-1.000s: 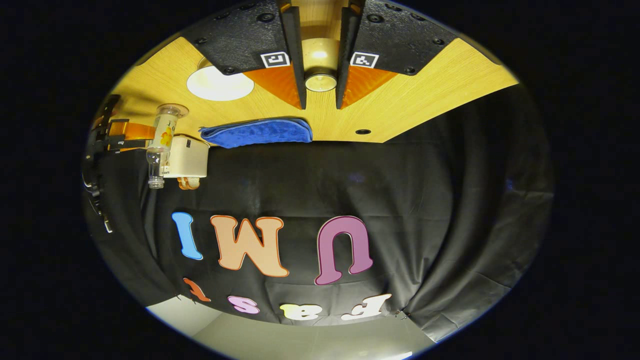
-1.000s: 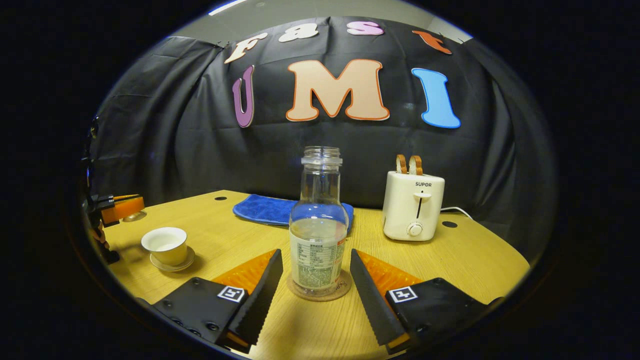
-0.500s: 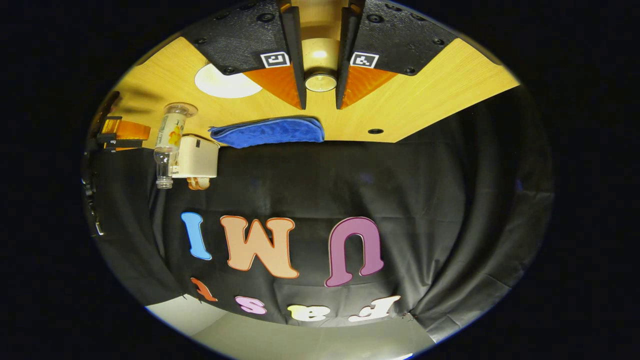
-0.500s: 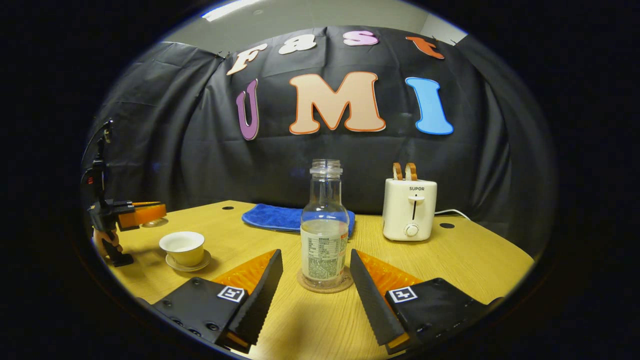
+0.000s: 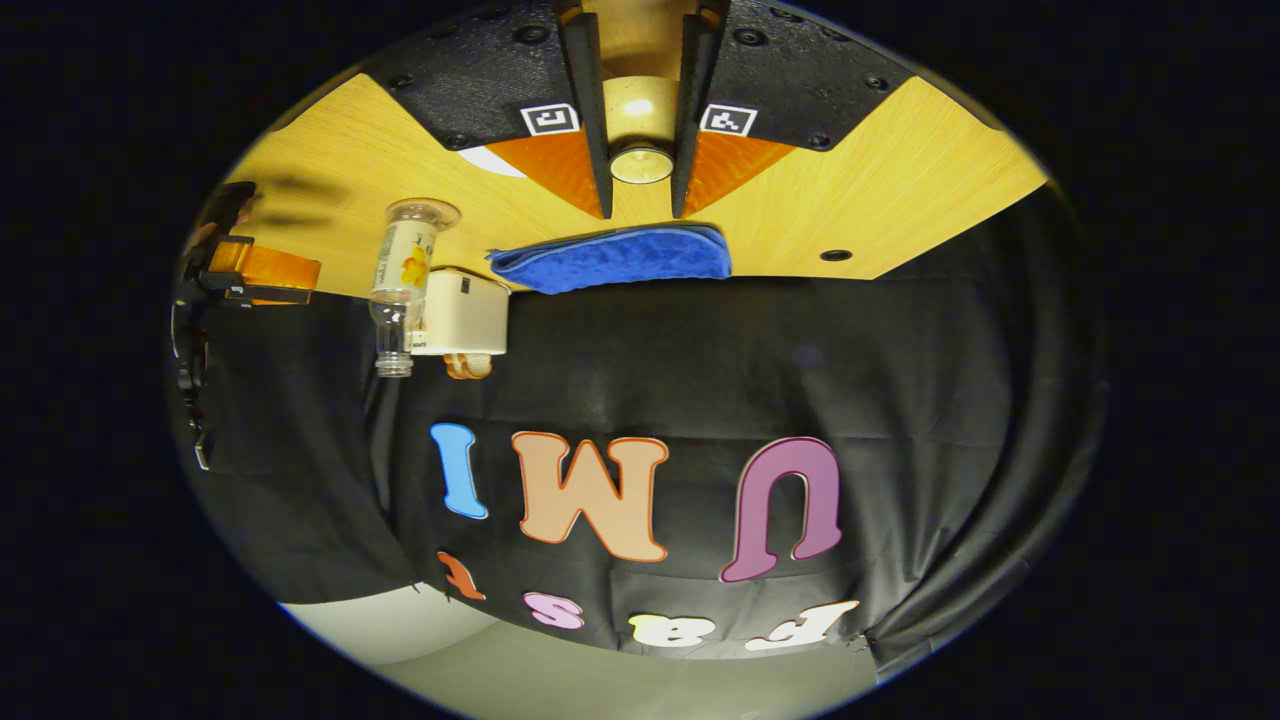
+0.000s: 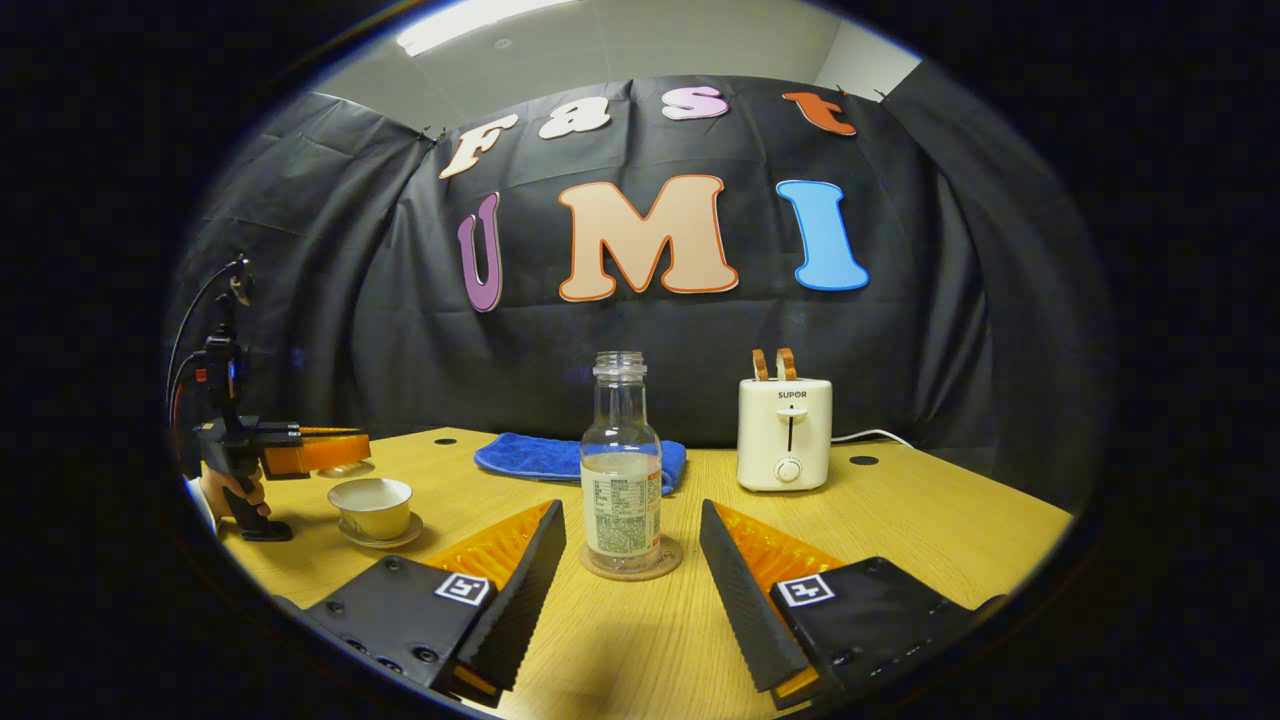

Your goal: Open the teacup lid with one hand, grasp the water bottle and pour water into the teacup with the other hand; after pouring, place the water bottle on the coaster and then close the teacup lid.

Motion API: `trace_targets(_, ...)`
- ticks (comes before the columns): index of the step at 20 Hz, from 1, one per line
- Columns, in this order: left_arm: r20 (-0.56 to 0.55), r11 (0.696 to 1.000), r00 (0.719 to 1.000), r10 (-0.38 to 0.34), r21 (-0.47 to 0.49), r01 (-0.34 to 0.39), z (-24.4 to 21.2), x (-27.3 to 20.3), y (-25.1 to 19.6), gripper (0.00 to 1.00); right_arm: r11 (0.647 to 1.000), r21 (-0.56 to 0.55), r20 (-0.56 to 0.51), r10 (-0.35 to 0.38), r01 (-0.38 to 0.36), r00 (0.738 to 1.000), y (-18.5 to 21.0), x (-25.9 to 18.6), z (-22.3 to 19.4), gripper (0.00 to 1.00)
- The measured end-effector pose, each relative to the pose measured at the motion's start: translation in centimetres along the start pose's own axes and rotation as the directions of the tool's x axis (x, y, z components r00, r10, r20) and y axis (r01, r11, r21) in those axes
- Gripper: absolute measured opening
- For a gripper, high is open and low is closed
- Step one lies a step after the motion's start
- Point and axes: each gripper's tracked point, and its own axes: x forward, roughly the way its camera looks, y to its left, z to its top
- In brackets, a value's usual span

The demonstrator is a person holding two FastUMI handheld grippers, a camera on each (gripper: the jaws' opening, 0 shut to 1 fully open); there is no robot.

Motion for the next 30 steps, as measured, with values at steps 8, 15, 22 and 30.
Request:
trace_targets(8, -0.032, 0.99, 0.989, -0.143, 0.006, 0.143, -0.5, 0.6, -3.7, 0.29, 1.0, 0.001, 0.001, 0.001, -0.001, 1.0, -0.2, -0.7, 0.1, 0.87)
trace_targets(15, -0.141, 0.982, 0.974, -0.177, 0.043, 0.185, -2.1, 1.0, -4.6, 0.29, 1.0, 0.001, 0.002, -0.001, 0.001, 1.0, -0.3, -0.9, 0.2, 0.88)
trace_targets(22, -0.112, 0.986, 0.981, -0.16, 0.032, 0.165, -1.5, 0.8, -4.0, 0.35, 1.0, 0.001, -0.001, 0.002, -0.002, 1.0, -0.2, -0.9, 0.2, 0.88)
trace_targets(30, -0.01, 0.998, 0.998, -0.06, -0.001, 0.06, 0.2, -0.9, -2.3, 0.97, 1.0, 0.0, -0.001, -0.03, 0.03, 1.0, -0.8, -0.7, 0.2, 0.88)
